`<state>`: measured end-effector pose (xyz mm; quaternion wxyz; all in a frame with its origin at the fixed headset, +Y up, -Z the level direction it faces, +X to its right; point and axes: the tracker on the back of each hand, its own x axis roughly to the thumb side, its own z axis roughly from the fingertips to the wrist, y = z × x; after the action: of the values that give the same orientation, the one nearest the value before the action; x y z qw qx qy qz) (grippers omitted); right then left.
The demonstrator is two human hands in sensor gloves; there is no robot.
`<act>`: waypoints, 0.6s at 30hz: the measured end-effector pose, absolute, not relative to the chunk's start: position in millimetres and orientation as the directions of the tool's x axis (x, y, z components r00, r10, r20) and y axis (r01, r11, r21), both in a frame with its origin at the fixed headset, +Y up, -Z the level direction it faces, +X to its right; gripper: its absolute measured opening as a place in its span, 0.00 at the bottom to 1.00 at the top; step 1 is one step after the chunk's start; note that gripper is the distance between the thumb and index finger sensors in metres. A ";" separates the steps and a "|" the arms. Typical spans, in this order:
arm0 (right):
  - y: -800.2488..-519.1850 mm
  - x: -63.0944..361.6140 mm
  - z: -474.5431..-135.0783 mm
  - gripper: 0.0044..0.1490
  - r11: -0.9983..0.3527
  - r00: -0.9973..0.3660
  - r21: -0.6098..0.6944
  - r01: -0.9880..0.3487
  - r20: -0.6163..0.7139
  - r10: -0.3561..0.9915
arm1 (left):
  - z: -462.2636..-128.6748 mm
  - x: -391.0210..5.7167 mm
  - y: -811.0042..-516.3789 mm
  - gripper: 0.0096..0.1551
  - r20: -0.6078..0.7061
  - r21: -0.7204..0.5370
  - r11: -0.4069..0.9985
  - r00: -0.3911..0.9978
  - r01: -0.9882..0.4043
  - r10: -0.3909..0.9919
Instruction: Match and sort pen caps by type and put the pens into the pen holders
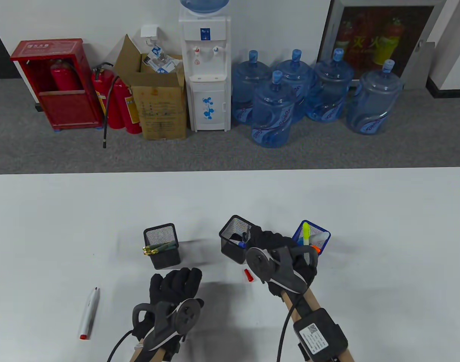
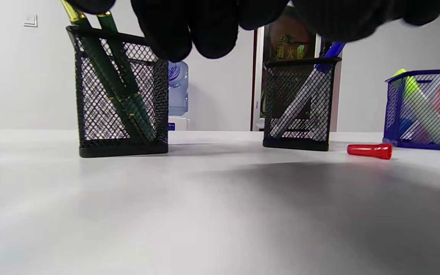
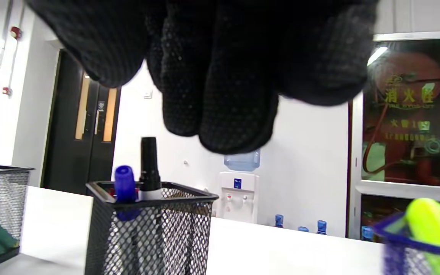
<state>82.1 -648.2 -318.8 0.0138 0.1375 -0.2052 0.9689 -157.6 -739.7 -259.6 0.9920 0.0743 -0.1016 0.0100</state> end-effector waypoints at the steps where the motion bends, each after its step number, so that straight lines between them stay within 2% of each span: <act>1: -652.0 88.0 -310.1 0.31 -0.916 -0.957 -0.389 -0.099 0.291 -0.020 | -260.0 -158.6 -740.1 0.45 0.200 0.149 0.989 0.980 -0.027 -0.003; 6: -691.3 118.3 -274.3 0.31 -0.921 -0.950 -0.379 -0.088 0.310 -0.036 | -262.0 -162.2 -740.1 0.45 0.176 0.144 0.990 0.984 -0.011 -0.014; 11: -731.5 145.1 -264.5 0.31 -0.943 -0.959 -0.327 -0.056 0.280 -0.040 | -264.4 -166.0 -742.5 0.44 0.154 0.138 0.990 0.987 0.020 -0.042; 12: -732.4 149.0 -264.7 0.31 -0.949 -0.962 -0.311 -0.050 0.269 -0.037 | -265.1 -166.8 -742.9 0.43 0.150 0.136 0.990 0.987 0.030 -0.050; 15: -731.0 160.7 -263.9 0.32 -0.945 -0.968 -0.290 -0.151 0.236 0.082 | -265.6 -170.9 -740.0 0.42 0.130 0.141 0.989 0.989 0.050 -0.069; 18: -728.9 161.9 -260.8 0.33 -0.943 -0.964 -0.303 -0.135 0.260 0.055 | -264.3 -176.6 -732.6 0.39 0.100 0.133 0.990 0.993 0.052 -0.066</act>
<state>161.9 -728.9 -260.8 0.0485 0.1251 -0.1611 0.9778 -176.6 -732.6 -264.3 0.9961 0.0652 -0.0523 -0.0297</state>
